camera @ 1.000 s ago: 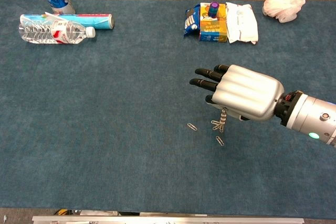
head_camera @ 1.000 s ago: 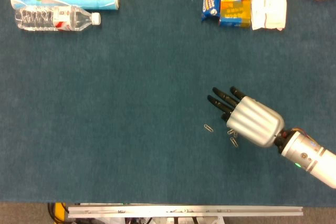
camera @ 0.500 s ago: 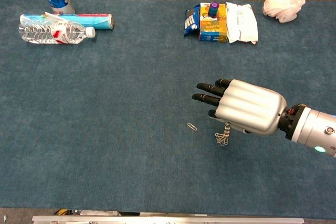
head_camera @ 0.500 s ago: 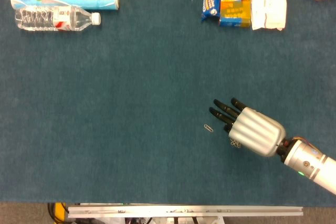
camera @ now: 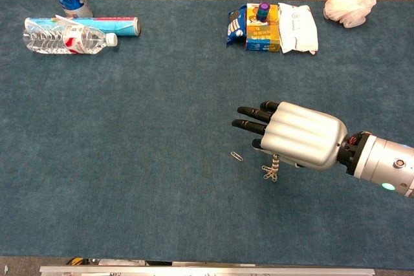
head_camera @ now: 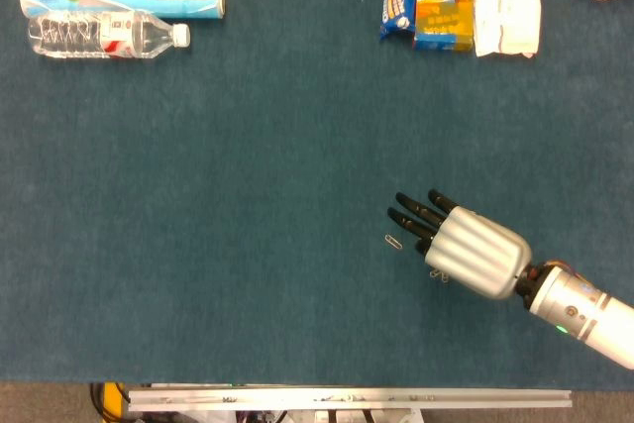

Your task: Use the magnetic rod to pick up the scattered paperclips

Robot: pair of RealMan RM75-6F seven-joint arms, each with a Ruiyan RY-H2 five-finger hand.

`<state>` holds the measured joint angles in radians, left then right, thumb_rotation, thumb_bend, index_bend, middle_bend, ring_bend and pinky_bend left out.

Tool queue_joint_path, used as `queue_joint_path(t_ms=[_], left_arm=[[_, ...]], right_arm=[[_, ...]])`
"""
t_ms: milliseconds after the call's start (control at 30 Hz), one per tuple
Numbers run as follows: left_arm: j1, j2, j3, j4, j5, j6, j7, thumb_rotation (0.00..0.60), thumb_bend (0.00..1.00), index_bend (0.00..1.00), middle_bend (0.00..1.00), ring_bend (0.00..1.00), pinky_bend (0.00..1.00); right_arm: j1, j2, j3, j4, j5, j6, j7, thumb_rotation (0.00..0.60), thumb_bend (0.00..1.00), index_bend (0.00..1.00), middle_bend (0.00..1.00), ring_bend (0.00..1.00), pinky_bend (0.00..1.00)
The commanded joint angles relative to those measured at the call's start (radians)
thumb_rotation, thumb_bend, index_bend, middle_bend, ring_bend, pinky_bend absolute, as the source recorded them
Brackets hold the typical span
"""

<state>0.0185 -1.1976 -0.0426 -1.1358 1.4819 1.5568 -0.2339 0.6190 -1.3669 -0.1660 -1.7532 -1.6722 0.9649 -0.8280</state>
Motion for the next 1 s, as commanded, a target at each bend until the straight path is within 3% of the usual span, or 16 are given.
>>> queue_joint_path(t_ms=[33, 1000], left_arm=[[0.0, -0.001, 0.0, 0.001, 0.0, 0.0, -0.002, 0.6, 0.01, 0.47, 0.45, 0.27, 0.46], [0.0, -0.004, -0.001, 0.007, 0.001, -0.001, -0.006, 0.6, 0.01, 0.47, 0.45, 0.27, 0.46]], right_arm=[[-0.002, -0.001, 0.005, -0.001, -0.002, -0.002, 0.004, 0.6, 0.32, 0.59, 0.14, 0.0, 0.25], [-0.029, 0.003, 0.03, -0.004, -0.045, -0.01, -0.007, 0.6, 0.32, 0.59, 0.14, 0.0, 0.25]])
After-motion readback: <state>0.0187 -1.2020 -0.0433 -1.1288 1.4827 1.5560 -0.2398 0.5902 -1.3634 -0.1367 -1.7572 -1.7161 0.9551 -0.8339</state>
